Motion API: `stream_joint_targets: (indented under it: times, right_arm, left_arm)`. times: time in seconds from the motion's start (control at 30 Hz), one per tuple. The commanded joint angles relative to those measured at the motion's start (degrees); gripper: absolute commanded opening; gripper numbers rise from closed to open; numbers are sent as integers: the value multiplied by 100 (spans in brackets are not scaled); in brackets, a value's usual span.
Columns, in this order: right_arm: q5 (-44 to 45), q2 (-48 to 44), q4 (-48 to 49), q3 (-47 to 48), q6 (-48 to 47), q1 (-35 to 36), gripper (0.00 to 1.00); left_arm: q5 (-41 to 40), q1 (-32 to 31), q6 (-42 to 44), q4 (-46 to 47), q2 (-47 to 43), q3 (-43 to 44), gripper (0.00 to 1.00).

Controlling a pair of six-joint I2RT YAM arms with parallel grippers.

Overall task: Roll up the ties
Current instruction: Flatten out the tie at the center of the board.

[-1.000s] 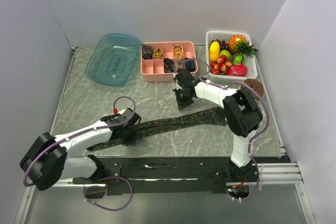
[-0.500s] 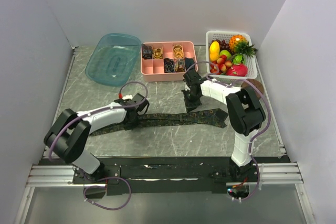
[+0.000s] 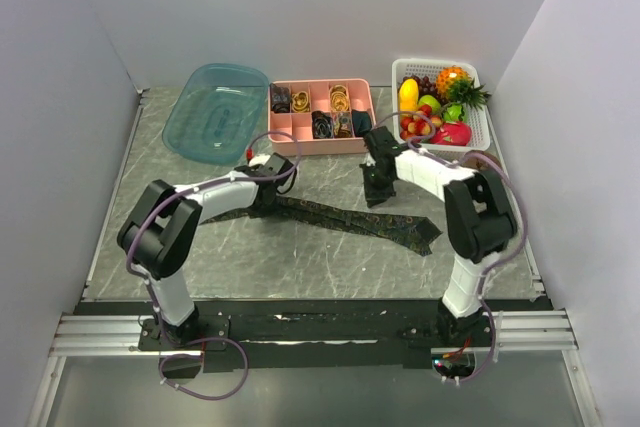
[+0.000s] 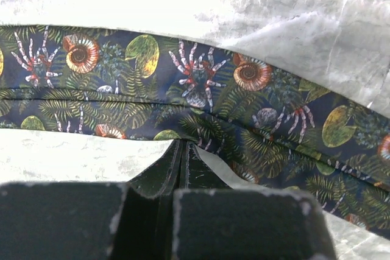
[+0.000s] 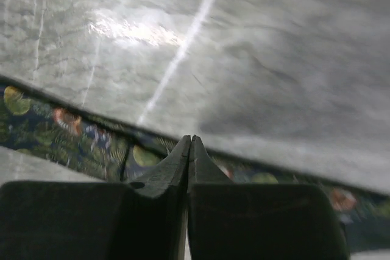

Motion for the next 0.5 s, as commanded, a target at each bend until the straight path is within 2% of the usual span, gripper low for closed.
stream_joint_targets:
  times: [0.0, 0.03, 0.1, 0.17, 0.33, 0.47]
  right_arm:
    - [164, -1053, 197, -383, 198, -210, 16]
    - [172, -1341, 241, -498, 216, -263, 23]
    - [190, -1720, 251, -814, 269, -290, 30]
    - [251, -1880, 154, -947, 277, -334, 30]
    - [427, -2073, -250, -1290, 321, -448, 29]
    - [436, -2179, -356, -1527, 418, -597, 28]
  left_arm:
    - [293, 18, 182, 513, -493, -408, 3]
    - [355, 18, 209, 609, -825, -601, 5]
    - [504, 18, 252, 663, -1125, -786, 13]
    - [505, 36, 218, 593, -1460, -1006, 19]
    - [776, 316, -72, 574, -1960, -1664, 26]
    - [1442, 1158, -99, 1189, -2690, -2429, 33]
